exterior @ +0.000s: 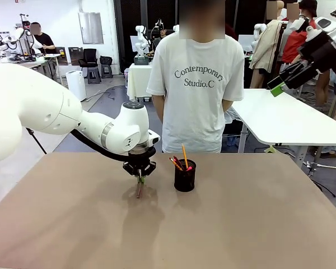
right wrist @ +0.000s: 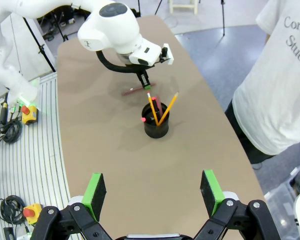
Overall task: Place the pens into the pen holder.
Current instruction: Pick up a writing instrument from the table and place it into the Pen holder.
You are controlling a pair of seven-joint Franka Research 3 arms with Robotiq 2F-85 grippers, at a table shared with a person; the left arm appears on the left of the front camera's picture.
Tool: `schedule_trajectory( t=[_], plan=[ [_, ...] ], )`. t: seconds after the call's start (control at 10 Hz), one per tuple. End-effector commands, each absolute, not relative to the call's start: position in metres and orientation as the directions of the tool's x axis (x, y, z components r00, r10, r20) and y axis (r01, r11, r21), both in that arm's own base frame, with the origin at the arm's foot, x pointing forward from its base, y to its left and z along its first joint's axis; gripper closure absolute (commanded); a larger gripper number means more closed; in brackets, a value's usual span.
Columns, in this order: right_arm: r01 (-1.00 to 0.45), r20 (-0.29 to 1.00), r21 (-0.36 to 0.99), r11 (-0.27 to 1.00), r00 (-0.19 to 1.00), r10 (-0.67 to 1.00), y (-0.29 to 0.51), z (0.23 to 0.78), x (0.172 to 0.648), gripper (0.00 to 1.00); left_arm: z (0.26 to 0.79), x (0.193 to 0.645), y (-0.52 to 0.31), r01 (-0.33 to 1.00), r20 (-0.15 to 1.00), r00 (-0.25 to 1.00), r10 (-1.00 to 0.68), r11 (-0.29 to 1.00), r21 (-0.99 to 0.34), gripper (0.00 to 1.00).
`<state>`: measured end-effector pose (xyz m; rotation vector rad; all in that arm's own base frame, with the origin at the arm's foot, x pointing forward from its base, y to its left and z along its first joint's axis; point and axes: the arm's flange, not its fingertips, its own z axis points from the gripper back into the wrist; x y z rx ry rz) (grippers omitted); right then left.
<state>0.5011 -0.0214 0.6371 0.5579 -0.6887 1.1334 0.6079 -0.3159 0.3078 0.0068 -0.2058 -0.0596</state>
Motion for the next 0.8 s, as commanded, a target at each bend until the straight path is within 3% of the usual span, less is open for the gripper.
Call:
schedule_trajectory(
  t=[0.0,0.2,0.5,0.7],
  plan=[
    [-0.942,0.740,0.057,0.329,0.262,0.620,-0.021,0.638,0.499,0.00,0.305,0.605,-0.311,0.050,0.170,0.984,-0.052,0.999,0.012,1.00],
    [-0.942,0.740,0.057,0.329,0.262,0.620,-0.021,0.638,0.499,0.00,0.327,0.590,-0.312,0.143,0.121,0.983,-0.139,0.989,-0.024,1.00],
    [-0.942,0.740,0.057,0.329,0.262,0.620,-0.021,0.638,0.499,0.00,0.386,0.568,-0.301,0.230,0.105,0.971,-0.214,0.957,-0.179,1.00],
    [-0.942,0.740,0.057,0.329,0.262,0.620,-0.021,0.638,0.499,0.00,0.423,0.552,-0.292,0.331,0.153,0.943,-0.295,0.880,-0.340,1.00]
  ],
)
